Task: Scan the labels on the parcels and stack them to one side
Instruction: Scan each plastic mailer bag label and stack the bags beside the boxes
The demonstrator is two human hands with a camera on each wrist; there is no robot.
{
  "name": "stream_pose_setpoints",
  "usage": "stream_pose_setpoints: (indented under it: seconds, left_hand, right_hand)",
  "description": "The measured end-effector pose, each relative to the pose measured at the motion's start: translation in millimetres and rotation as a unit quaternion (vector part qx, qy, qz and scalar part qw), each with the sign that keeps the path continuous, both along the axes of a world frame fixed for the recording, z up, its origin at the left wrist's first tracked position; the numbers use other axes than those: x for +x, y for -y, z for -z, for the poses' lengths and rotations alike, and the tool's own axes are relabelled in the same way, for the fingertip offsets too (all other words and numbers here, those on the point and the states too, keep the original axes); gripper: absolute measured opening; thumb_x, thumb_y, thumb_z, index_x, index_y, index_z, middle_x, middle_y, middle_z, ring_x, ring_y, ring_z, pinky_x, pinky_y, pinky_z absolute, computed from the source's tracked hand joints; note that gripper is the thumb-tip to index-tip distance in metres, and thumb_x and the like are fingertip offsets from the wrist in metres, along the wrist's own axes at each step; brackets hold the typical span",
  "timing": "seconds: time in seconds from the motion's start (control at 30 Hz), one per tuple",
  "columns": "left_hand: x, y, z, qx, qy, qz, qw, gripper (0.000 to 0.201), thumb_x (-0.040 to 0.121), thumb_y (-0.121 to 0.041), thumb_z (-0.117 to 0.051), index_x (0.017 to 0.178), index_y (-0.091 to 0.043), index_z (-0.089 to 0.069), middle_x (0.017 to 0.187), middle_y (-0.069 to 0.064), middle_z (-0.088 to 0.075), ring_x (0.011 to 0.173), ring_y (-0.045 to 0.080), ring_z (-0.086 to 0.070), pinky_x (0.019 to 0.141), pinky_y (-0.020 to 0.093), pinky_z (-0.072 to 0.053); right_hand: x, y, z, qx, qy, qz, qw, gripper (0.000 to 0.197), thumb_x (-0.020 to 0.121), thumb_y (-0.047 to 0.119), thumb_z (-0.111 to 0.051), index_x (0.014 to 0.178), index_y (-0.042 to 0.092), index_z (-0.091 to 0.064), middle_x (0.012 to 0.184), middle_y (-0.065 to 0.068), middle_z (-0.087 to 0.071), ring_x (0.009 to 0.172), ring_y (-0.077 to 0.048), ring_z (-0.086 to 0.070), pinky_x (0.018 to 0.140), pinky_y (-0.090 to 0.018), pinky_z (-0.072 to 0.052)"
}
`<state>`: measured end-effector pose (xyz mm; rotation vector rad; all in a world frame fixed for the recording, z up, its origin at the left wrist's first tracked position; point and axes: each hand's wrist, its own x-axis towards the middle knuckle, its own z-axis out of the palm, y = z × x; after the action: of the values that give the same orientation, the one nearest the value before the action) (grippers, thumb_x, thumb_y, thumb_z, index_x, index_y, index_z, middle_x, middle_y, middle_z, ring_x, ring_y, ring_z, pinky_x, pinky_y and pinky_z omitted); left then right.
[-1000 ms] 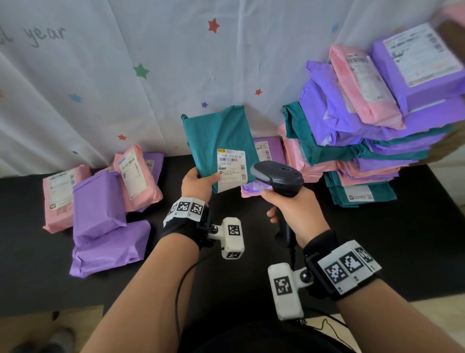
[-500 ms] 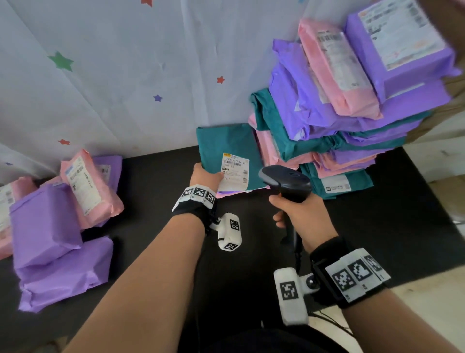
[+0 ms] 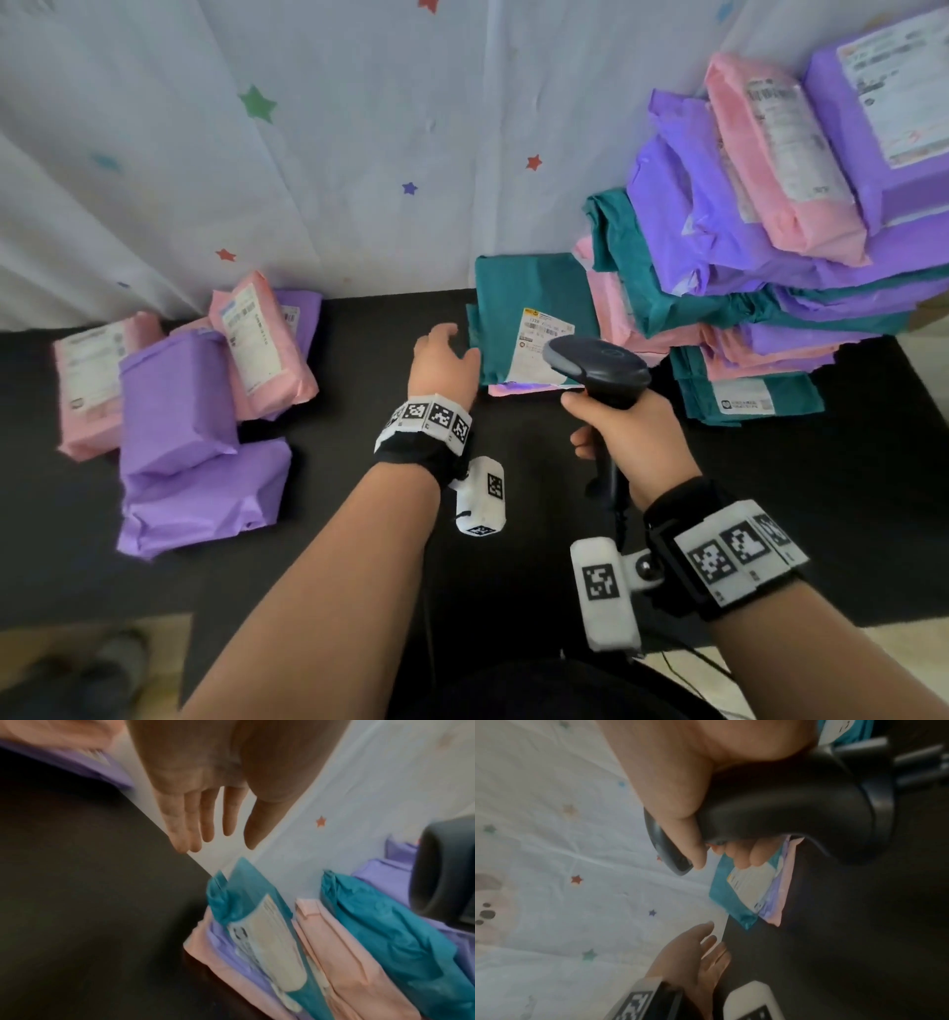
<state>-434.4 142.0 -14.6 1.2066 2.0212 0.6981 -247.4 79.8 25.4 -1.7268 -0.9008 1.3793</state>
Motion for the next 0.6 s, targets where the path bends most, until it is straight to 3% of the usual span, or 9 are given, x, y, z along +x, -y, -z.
stream_pose_setpoints:
  seconds: [0.07, 0.23, 0.33, 0.4, 0.5, 0.6]
  left_hand:
    - [-27.6, 21.9, -7.2, 0.044, -0.026, -0.014, 0.999, 0.038, 0.091, -0.018, -0.055, 0.129, -0.018, -0.054, 0.131, 0.006, -0.051, 0.093, 0.011, -0.055, 0.082, 0.02, -0.038]
    - [-116.6, 76.4, -21.7, 0.127, -0.134, -0.092, 0.978, 0.031, 0.087, -0.007, -0.054, 0.117, -0.012, -0.063, 0.123, 0.008, -0.058, 0.112, 0.025, -0.053, 0.095, 0.03, -0.039]
    - [-175.9, 99.3, -21.3, 0.097, -0.193, -0.16, 0.963, 0.038, 0.085, -0.005, -0.053, 0.123, -0.008, -0.058, 0.128, 0.015, -0.053, 0.119, 0.031, -0.044, 0.102, 0.036, -0.031]
    - [-211.4, 110.4, -16.8, 0.033, -0.212, -0.202, 0.956, 0.049, 0.086, -0.016, -0.056, 0.134, -0.01, -0.048, 0.139, 0.016, -0.044, 0.128, 0.033, -0.038, 0.108, 0.039, -0.027]
    - [-249.0, 121.4, -8.3, -0.105, -0.192, -0.231, 0.948, 0.081, 0.08, -0.048, -0.065, 0.146, -0.019, -0.028, 0.149, 0.016, -0.031, 0.137, 0.035, -0.027, 0.113, 0.05, -0.022]
    - [-266.3, 126.1, 4.0, -0.15, -0.087, -0.222, 0.96, 0.095, 0.076, -0.062, -0.063, 0.149, -0.028, -0.014, 0.146, 0.019, -0.032, 0.133, 0.038, -0.033, 0.108, 0.053, -0.03]
  right_hand:
    - [-20.2, 1.5, -1.2, 0.012, -0.004, -0.014, 1.0, 0.019, 0.081, 0.017, -0.079, 0.098, 0.012, -0.072, 0.064, 0.001, -0.071, 0.053, -0.01, -0.065, 0.05, -0.025, -0.055]
    - [-89.1, 7.5, -3.8, 0.018, -0.025, -0.084, 0.996, 0.019, 0.083, 0.014, -0.078, 0.1, 0.013, -0.07, 0.073, -0.001, -0.07, 0.052, -0.01, -0.063, 0.05, -0.026, -0.056]
    - [-132.7, 12.7, -4.9, 0.014, -0.032, -0.126, 0.991, 0.014, 0.082, 0.013, -0.078, 0.093, 0.01, -0.07, 0.067, 0.0, -0.068, 0.052, -0.009, -0.063, 0.05, -0.025, -0.055]
    - [-158.8, 16.6, -3.5, 0.012, -0.031, -0.153, 0.988, 0.012, 0.082, 0.014, -0.078, 0.09, 0.012, -0.07, 0.067, 0.0, -0.069, 0.054, -0.011, -0.063, 0.051, -0.026, -0.056]
    - [-190.3, 21.3, 0.9, 0.009, -0.024, -0.174, 0.984, 0.012, 0.081, 0.015, -0.079, 0.089, 0.013, -0.071, 0.065, 0.003, -0.07, 0.054, -0.01, -0.065, 0.053, -0.027, -0.057]
    - [-211.1, 24.6, 6.6, 0.008, -0.017, -0.174, 0.985, 0.015, 0.08, 0.017, -0.08, 0.091, 0.012, -0.071, 0.066, 0.004, -0.07, 0.057, -0.012, -0.066, 0.056, -0.03, -0.056]
